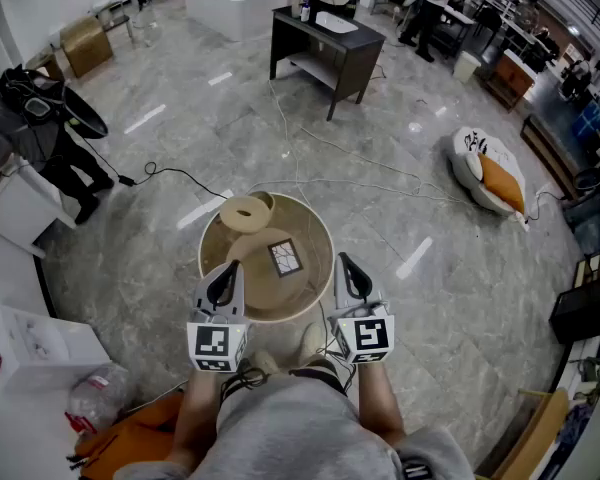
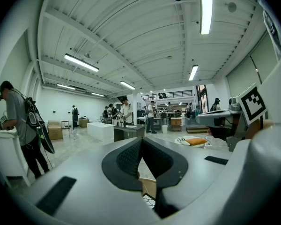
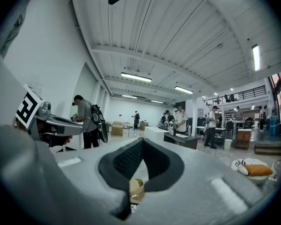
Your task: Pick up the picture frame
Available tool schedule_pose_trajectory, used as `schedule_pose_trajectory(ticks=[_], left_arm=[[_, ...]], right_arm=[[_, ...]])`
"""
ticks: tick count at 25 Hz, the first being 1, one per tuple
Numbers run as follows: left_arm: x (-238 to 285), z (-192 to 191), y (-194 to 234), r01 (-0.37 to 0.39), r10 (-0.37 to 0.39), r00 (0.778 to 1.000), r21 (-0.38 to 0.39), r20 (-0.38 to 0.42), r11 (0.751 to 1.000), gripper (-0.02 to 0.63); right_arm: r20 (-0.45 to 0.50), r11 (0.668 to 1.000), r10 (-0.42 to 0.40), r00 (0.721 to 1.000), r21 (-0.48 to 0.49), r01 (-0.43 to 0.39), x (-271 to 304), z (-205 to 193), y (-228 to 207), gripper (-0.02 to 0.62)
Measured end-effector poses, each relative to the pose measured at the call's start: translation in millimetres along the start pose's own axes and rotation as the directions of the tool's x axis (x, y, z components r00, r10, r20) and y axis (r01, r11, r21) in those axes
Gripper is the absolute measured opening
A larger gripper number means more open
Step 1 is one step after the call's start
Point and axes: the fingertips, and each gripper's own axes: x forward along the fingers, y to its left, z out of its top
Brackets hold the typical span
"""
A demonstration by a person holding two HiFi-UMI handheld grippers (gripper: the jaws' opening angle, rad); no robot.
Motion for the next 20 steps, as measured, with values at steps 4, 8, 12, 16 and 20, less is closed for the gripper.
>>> schedule_pose_trajectory(ticks=[4,8,12,16,20], left_arm=[[8.9,3.4,-1.8,0.011,-0.011,1.0,0.005,0.002,1.0,0.018],[11.7,0.1,0.0,0.002,-0.002,1.0,-0.005,0.005,1.0,0.018],[21.3,-2.4,-3.8,0.005,-0.006,1.0,-0.008,-0.007,1.0,0.018],[40.4,-4.2,-10.9,-0.011,0.01,1.0,-0.017,-0.027,1.0,0.018],[66.2,-11.7,-21.3,-0.03,0.028,0.998,-0.033,-0.051,0.999,0.018]], right_arm=[[-0.001,1.0,0.0,1.0,0.012,0.0,4.9,-1.1,-4.8,-0.002],[0.006,0.999,0.002,1.0,0.039,-0.002,5.1,-4.5,-8.3,0.0],[-0.012,0.999,0.0,1.0,0.033,0.0,10.3,-9.1,-16.5,0.0],[-0.035,0.999,0.016,0.999,0.034,-0.015,22.2,-18.2,-33.4,0.0],[-0.06,0.998,0.045,0.997,0.045,-0.043,40.0,-35.3,-54.1,0.0]])
